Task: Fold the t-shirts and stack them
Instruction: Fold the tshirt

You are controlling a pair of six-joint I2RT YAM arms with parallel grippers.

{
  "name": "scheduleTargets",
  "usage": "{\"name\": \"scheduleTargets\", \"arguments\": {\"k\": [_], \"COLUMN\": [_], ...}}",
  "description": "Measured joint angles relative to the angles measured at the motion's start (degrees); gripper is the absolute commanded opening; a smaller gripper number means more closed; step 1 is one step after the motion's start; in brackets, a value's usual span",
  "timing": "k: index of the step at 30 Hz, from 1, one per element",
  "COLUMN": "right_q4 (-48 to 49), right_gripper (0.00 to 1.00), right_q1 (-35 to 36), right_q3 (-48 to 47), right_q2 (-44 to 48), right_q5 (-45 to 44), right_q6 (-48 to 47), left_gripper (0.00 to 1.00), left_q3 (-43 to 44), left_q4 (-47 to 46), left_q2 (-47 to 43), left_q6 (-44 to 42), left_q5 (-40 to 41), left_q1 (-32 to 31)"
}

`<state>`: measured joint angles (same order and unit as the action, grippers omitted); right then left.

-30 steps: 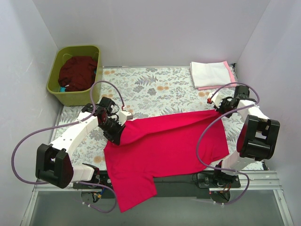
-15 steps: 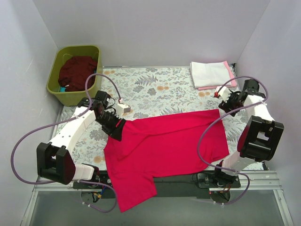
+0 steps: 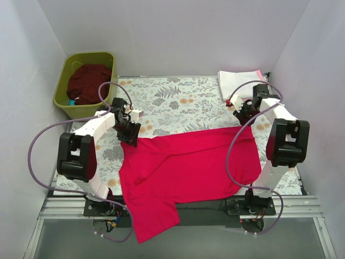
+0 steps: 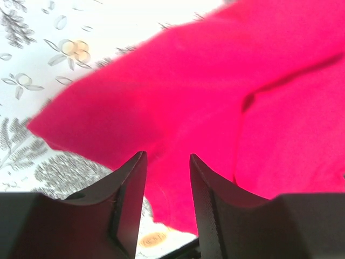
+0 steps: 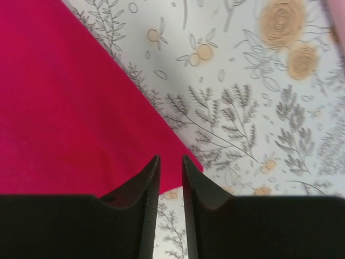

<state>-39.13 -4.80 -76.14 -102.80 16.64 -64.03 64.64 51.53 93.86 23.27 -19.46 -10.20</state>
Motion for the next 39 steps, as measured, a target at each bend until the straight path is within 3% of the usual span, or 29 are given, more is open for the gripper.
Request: {"name": "scheduleTargets", "arguments": {"k": [9, 18, 21, 26, 33, 39], "right_q4": [2.89, 7.54, 10.19, 9.77, 5.11, 0.79], "right_gripper": [0.28, 0.33, 0.36, 0.42, 0.44, 0.49], "right_q1": [1.25, 1.7, 2.14, 2.21, 0.74, -0.68], "right_q3": [2.16, -4.79, -8.96, -11.5, -10.16, -9.49], "right_q2": [-6.49, -12.09, -15.04, -15.65, -7.26, -3.76], "right_q5": [-7.06, -12.24, -12.85, -10.82, -6.95, -5.35], "right_q6": [2.75, 9.16, 11.67, 13.7, 10.03, 4.09], "left_gripper": [0.21, 0.17, 0.2, 0.42, 0.45, 0.47], "left_q3": [0.44, 18.73, 26.4, 31.3, 30.45, 25.9], "left_q4": [-5.84, -2.05, -2.4, -3.04, 0.09, 0.17], "left_q2": [9.4, 22.53, 27.32, 29.75, 25.0, 15.78], "left_q6": [2.23, 4.2, 4.26, 2.89, -0.13, -1.88], "left_q5": [7.58, 10.12, 11.47, 10.88, 2.56, -1.18], "left_q1": [0.55, 2.95, 3.34, 3.98, 3.39, -5.33]}}
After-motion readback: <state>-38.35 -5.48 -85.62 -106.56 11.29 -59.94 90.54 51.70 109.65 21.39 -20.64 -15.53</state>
